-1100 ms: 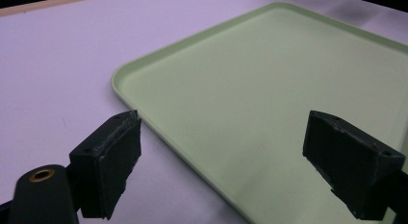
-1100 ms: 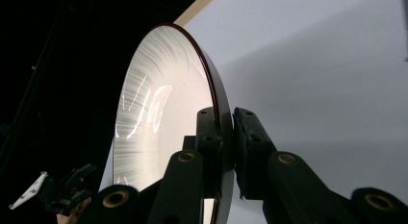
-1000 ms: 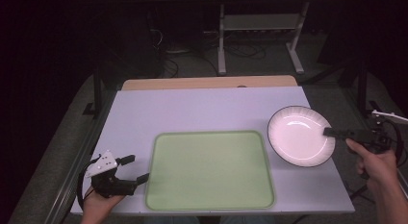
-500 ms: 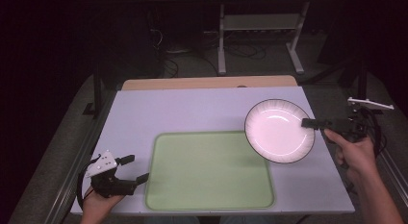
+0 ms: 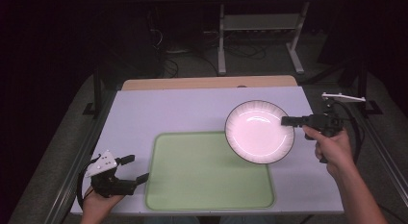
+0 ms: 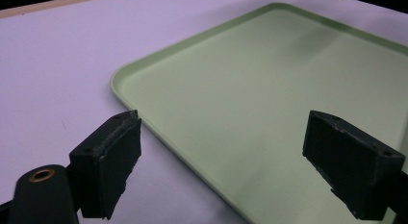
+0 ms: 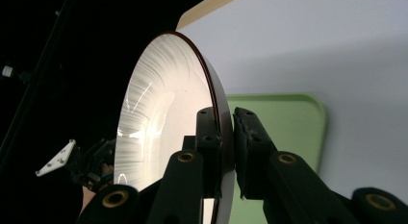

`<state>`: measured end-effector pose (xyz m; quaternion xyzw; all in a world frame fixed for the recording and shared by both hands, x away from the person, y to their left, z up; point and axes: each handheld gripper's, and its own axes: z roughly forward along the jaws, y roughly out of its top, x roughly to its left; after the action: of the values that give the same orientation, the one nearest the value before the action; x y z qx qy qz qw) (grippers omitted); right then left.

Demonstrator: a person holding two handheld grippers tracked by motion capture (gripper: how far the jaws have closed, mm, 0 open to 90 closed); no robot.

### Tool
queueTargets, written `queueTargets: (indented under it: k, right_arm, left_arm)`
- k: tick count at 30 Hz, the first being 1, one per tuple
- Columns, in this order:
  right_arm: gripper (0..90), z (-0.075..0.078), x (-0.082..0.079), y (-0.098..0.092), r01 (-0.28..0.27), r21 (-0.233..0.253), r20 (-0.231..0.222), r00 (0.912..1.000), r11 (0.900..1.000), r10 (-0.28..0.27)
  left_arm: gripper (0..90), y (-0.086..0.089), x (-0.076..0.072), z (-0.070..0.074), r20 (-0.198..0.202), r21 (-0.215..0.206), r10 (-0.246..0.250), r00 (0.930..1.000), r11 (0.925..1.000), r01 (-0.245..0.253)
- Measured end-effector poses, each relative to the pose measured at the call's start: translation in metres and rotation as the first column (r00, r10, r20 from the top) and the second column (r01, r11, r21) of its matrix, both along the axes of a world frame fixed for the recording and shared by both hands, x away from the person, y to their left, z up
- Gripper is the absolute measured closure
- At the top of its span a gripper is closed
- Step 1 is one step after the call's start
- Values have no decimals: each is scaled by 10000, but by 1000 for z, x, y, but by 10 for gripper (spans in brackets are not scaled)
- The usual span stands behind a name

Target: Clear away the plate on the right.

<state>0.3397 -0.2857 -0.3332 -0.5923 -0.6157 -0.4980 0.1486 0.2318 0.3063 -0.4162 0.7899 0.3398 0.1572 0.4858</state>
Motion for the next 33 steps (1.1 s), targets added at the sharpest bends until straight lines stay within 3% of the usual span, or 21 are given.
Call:
queueTargets:
  k: [6,11,33]
  right_arm:
    - [807,-1,7,24,-456,-175,-22,9990,9988,456]
    - [806,-3,12,43,-786,-30,-67,9969,9969,786]
    - [802,-23,29,104,-1520,-144,-266,9881,9883,1516]
  left_arm:
    - [133,0,0,0,-18,34,-18,10000,10000,18]
    - [133,0,0,0,-24,-1,-23,10000,10000,23]
    - [133,0,0,0,-17,-55,-71,10000,10000,71]
